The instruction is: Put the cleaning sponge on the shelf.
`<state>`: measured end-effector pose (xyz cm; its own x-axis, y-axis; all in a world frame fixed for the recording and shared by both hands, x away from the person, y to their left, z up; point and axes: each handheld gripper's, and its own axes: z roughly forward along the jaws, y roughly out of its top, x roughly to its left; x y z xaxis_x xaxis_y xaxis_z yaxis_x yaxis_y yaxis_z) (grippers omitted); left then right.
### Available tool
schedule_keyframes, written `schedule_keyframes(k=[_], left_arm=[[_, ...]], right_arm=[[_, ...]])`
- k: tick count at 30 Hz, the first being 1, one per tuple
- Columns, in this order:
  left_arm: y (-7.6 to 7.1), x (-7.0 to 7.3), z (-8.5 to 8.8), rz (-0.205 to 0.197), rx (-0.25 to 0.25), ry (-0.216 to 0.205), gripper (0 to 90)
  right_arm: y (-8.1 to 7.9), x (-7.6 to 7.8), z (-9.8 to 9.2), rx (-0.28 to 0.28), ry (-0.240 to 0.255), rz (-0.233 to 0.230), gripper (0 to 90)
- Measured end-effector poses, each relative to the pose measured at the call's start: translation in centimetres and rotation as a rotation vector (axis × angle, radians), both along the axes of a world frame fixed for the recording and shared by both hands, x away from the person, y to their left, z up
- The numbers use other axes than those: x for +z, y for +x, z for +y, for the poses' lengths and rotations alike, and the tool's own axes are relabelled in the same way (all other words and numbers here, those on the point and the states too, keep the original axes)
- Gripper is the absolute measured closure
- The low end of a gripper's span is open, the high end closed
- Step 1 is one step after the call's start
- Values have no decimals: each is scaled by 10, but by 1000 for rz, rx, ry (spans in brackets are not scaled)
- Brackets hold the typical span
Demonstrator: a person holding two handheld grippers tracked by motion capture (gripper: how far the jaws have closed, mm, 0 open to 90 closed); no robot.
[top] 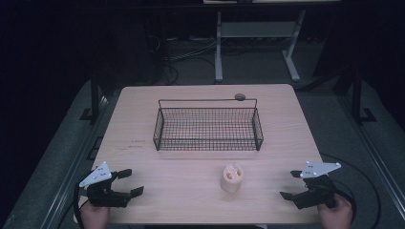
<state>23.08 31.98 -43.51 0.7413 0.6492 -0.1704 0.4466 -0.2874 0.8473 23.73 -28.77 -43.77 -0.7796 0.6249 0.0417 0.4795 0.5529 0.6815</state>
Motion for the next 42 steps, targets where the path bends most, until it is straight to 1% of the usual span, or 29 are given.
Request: schedule_keyframes(k=[2,4,10,12,16,18,20,23,24,27,28,33,35,39,42], left_arm=[[1,0,0,3,-2,3,134],[1,0,0,2,1,5,134],[2,-1,-1,6,2,6,134],[3,-1,-1,3,-1,9,134],[2,-1,-1,4,-4,5,134],[2,-1,-1,3,-2,5,134],[1,-1,0,2,-6,6,134],[0,0,0,1,-1,0,134],[0,0,1,-2,3,3,134],[0,0,2,1,5,-1,134],[0,0,3,1,6,0,134],[1,0,3,-1,4,2,134],[1,0,2,1,4,1,134],[1,0,2,1,4,0,134],[1,0,3,0,6,-1,134]], right_arm=[[1,0,0,19,5,5,145],[1,0,2,27,-7,3,145],[2,-1,6,47,0,16,145],[2,1,11,54,-15,14,145],[2,2,17,71,-8,10,145],[3,2,21,76,-12,17,145],[3,2,26,84,-27,17,145],[3,2,31,105,-31,20,145],[2,3,34,111,-38,12,145],[3,3,36,116,-42,11,145],[3,3,36,115,-36,15,144],[4,2,38,113,-41,26,145],[3,2,40,125,-36,25,144],[5,2,44,119,-38,25,144],[6,2,48,121,-42,36,145]])
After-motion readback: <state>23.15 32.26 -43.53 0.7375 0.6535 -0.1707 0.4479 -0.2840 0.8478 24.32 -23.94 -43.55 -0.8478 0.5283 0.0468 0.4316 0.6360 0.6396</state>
